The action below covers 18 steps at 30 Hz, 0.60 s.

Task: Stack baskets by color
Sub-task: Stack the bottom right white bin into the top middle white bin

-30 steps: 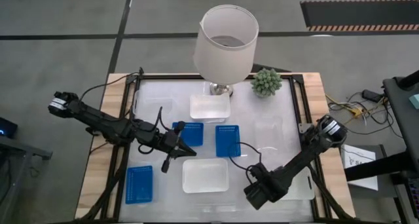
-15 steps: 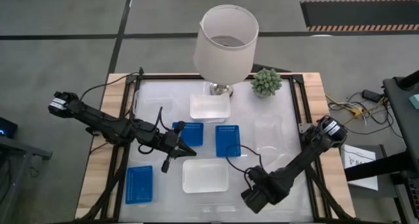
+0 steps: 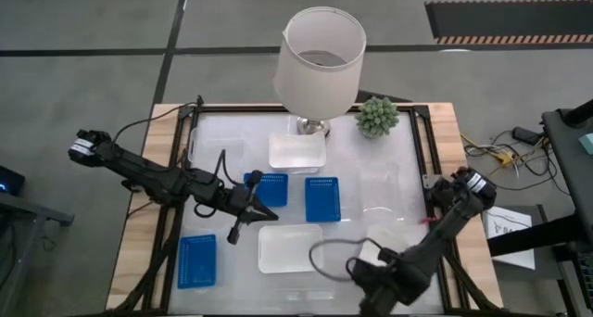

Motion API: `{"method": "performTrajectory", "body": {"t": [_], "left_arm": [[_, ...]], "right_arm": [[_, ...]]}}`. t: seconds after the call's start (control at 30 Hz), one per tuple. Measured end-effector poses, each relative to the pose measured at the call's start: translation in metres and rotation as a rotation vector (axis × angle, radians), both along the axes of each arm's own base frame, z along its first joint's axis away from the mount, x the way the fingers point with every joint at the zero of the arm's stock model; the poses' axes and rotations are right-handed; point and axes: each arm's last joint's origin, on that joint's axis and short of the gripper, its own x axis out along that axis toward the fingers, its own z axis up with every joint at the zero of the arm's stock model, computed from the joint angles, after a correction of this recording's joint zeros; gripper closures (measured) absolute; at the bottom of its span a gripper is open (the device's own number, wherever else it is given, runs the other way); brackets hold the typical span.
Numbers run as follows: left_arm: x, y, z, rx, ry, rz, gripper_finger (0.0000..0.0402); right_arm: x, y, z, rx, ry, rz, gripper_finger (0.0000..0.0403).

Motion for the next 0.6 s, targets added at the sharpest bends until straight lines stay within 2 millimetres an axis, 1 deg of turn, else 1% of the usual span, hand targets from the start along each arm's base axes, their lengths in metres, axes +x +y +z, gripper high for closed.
{"method": "performTrajectory", "body": {"t": [0.1,0.23,0.3,0.37,0.47,0.6], "left_arm": [[0.005,-0.004,-0.001,-0.005,-0.03,-0.072,0.0402],[0.016,-0.011,-0.006,0.002,-0.096,-0.169,0.0402],[0.023,-0.015,-0.01,0.018,-0.117,-0.228,0.04],[0.03,-0.019,-0.012,0.029,-0.122,-0.285,0.039],[0.043,-0.024,-0.011,0.066,-0.142,-0.327,0.0351],[0.062,-0.032,-0.017,0.113,-0.137,-0.384,0.0271]], "right_arm": [[-0.007,0.01,0.01,-0.013,-0.073,0.158,0.0394],[-0.012,0.019,0.024,-0.105,-0.226,0.352,0.0394],[-0.012,0.019,0.031,-0.149,-0.288,0.409,0.0394],[-0.011,0.017,0.038,-0.18,-0.33,0.438,0.0394],[-0.008,0.014,0.045,-0.214,-0.372,0.508,0.0394],[-0.004,0.01,0.048,-0.232,-0.392,0.579,0.0394]]}}
